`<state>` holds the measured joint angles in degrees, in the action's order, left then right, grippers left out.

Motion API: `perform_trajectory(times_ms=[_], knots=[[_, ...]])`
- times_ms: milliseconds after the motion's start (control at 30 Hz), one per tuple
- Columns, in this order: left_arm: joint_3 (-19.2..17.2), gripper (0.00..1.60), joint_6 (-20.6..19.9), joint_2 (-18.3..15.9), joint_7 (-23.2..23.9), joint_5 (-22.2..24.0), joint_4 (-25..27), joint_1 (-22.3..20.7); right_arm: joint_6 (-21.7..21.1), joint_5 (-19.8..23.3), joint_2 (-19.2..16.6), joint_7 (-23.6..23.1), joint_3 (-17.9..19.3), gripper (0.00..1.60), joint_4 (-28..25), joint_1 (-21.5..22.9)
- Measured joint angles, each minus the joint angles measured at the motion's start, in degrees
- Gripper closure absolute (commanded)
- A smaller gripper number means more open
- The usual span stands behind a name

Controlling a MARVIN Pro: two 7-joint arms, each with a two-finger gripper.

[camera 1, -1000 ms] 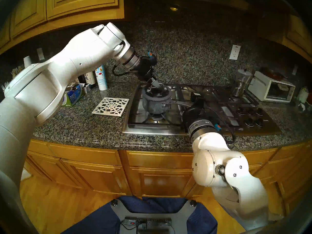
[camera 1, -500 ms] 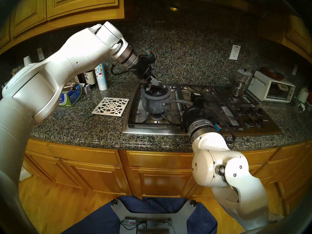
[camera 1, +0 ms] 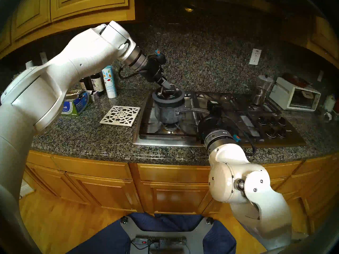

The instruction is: Pick up the pot, put it on the stove, take off the pot lid

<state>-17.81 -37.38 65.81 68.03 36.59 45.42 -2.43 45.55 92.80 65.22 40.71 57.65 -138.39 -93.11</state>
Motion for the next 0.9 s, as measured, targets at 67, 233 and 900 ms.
perform_trajectory(times_ms=[67, 233, 900], knots=[[0.0, 1.60, -0.2, -0.1, -0.2, 0.4, 0.1, -0.2, 0.0, 0.0, 0.0, 0.0, 0.0, 0.00, 0.0, 0.0], [0.0, 1.60, -0.9, -0.5, -0.9, 1.4, 0.5, -0.7, 0.0, 0.0, 0.0, 0.0, 0.0, 0.00, 0.0, 0.0], [0.9, 1.60, -1.2, -2.2, -1.4, 4.5, 0.9, -2.3, 0.0, 0.0, 0.1, 0.0, 0.0, 0.00, 0.0, 0.0]])
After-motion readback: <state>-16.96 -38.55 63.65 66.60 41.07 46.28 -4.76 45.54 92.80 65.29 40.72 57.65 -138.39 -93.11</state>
